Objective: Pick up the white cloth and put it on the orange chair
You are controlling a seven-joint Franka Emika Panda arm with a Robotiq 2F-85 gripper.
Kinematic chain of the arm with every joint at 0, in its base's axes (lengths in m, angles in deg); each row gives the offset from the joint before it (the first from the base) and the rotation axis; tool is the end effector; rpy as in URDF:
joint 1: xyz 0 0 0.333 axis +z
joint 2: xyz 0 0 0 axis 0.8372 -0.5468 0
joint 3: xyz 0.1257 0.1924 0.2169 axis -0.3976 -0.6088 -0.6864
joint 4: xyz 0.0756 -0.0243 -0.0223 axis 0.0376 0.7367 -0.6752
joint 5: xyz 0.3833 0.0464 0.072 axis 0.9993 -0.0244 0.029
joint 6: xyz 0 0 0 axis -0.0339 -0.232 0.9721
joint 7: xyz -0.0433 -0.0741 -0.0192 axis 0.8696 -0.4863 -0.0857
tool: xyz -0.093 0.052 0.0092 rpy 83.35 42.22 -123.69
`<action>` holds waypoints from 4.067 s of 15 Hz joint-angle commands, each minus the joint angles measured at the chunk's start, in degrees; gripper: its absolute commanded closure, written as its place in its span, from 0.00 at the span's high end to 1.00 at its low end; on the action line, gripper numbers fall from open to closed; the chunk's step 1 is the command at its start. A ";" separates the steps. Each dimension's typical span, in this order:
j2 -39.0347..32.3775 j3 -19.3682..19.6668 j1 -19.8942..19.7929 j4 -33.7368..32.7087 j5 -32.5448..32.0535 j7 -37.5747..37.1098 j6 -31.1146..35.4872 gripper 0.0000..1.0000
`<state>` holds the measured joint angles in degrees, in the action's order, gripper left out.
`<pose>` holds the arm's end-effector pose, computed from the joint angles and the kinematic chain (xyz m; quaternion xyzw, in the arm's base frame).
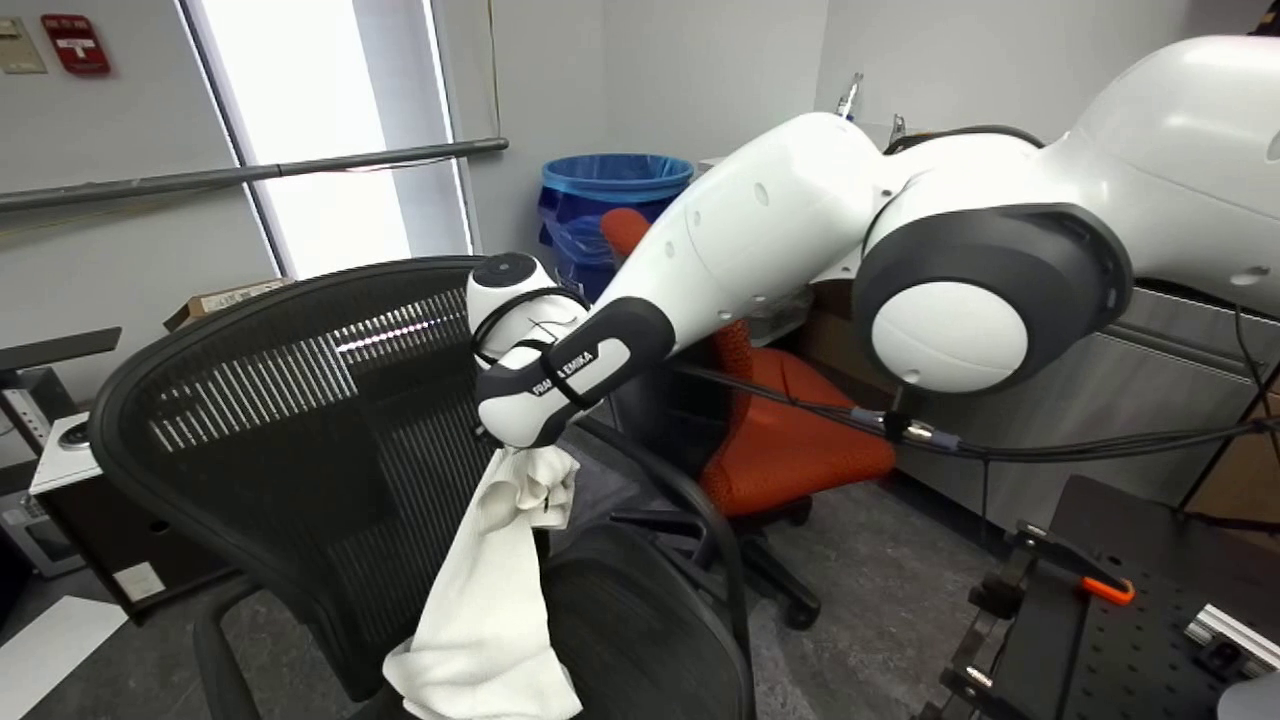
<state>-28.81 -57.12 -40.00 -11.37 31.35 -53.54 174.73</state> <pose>0.7757 0.1443 0.0758 0.9831 -0.0532 0.1651 0.0578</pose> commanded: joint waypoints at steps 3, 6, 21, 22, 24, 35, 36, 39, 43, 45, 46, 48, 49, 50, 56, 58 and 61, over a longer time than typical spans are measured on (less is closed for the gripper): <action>6.96 2.70 0.01 -0.57 -1.98 -1.99 -3.74 0.00; 9.39 4.23 -0.95 -3.17 -3.07 -2.64 -9.07 0.00; 15.40 3.39 -3.48 -5.18 -5.49 -3.25 -12.45 0.00; 15.40 3.39 -3.48 -5.18 -5.50 -3.25 -12.45 0.00; 15.40 3.39 -3.48 -5.18 -5.50 -3.25 -12.45 0.00; 16.72 6.64 -7.46 -12.91 -4.73 -14.90 -12.57 0.00; 17.07 8.76 -7.60 -13.16 -3.40 -16.25 -12.15 0.00; 19.45 11.16 -10.07 -13.73 -2.90 -21.02 -12.23 0.00; 23.34 15.01 -11.43 -11.61 -3.53 -29.39 -11.69 0.00; 24.67 17.91 -10.99 -9.66 -4.62 -34.00 -12.31 0.00; 25.09 19.56 -10.69 -8.58 -5.11 -36.25 -13.06 0.00; 25.33 22.86 -9.90 -5.58 -6.05 -40.70 -14.37 0.00; 25.17 24.41 -9.50 -3.70 -6.56 -42.43 -14.80 0.00; 25.14 25.75 -9.19 -1.05 -6.77 -44.11 -14.70 0.00; 25.98 28.27 -5.78 17.66 -5.95 -51.61 -17.15 0.00; 25.65 25.22 -6.28 21.36 -9.68 -55.15 -19.65 0.00; 24.70 22.00 -6.63 23.17 -12.37 -57.66 -19.45 0.00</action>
<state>-5.59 -32.70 -47.06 8.66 22.96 -107.32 155.99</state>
